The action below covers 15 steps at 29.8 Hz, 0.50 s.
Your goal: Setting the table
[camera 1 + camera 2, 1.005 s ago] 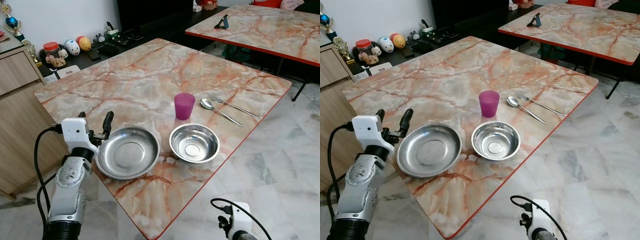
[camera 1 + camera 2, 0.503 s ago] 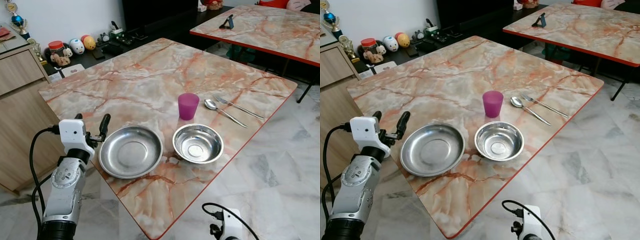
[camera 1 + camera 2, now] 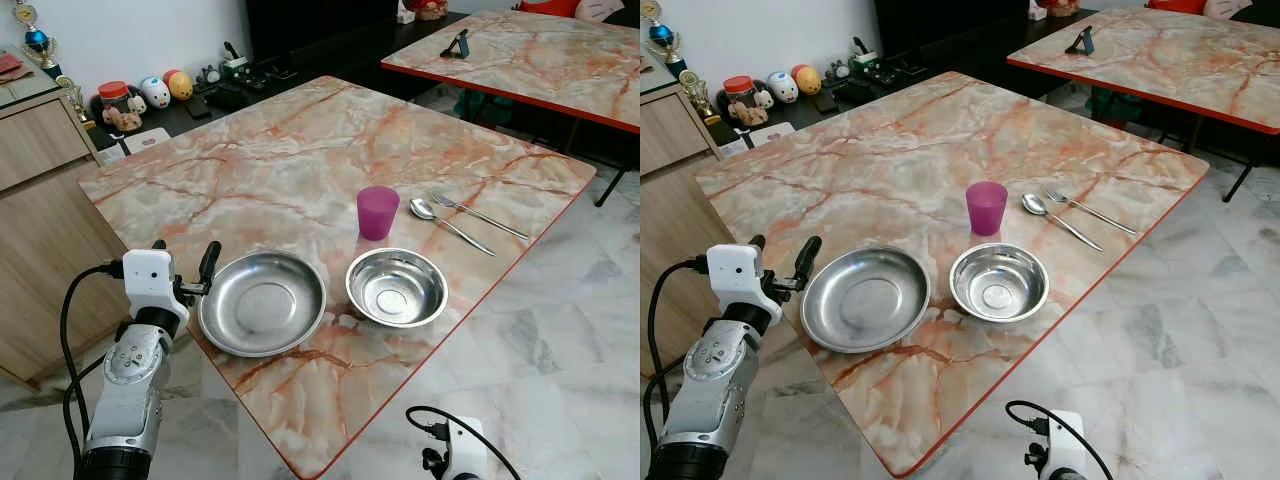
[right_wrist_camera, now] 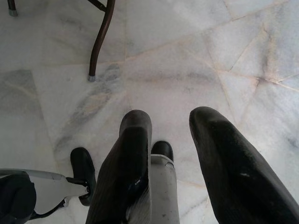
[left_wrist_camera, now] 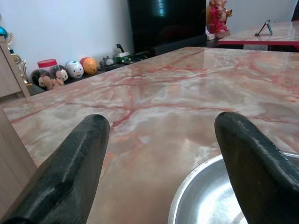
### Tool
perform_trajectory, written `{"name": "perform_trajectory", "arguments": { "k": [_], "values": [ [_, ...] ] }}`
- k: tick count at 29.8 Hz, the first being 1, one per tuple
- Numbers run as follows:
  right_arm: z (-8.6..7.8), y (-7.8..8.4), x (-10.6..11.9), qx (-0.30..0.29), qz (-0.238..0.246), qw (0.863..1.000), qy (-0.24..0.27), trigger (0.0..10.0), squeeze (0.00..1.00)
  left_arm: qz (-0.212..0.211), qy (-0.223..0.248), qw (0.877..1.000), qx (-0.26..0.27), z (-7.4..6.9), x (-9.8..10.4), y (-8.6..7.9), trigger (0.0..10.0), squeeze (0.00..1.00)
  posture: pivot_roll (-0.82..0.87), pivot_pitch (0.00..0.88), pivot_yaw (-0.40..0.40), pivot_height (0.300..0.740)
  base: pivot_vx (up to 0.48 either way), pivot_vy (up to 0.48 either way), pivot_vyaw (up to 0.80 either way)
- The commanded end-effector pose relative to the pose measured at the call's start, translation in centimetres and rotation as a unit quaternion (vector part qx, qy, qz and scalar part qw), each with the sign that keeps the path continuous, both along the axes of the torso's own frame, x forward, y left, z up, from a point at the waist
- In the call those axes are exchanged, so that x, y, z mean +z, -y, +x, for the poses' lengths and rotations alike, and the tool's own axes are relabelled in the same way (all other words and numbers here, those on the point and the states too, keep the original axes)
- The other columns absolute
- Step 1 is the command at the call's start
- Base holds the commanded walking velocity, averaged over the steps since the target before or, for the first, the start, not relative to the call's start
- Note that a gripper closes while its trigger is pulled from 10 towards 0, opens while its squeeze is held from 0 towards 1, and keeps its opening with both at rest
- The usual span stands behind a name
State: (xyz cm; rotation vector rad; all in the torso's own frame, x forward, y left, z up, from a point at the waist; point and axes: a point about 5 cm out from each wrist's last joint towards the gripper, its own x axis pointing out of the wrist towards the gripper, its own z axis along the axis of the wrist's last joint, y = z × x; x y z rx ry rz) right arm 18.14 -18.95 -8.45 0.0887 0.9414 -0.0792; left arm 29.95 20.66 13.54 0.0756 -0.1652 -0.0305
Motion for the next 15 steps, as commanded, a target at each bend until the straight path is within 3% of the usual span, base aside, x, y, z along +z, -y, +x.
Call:
{"name": "perform_trajectory", "arguments": {
  "k": [1, 15],
  "values": [
    [-0.25, -0.2, -0.15, 0.003, 0.001, 1.0, -0.006, 10.0, 0.0, 0.009, -0.004, 1.0, 0.001, -0.15, -0.3, -0.37, 10.0, 0.0, -0.04, 0.0, 0.052, 0.707, 0.0, 0.0, 0.0],
    [-0.42, -0.43, -0.25, 0.01, 0.002, 1.0, -0.007, 10.0, 0.0, 0.009, -0.002, 1.0, 0.0, -0.35, -0.42, -0.45, 10.0, 0.0, -0.06, 0.0, 0.063, 0.707, 0.0, 0.0, 0.0]
  ]
}}
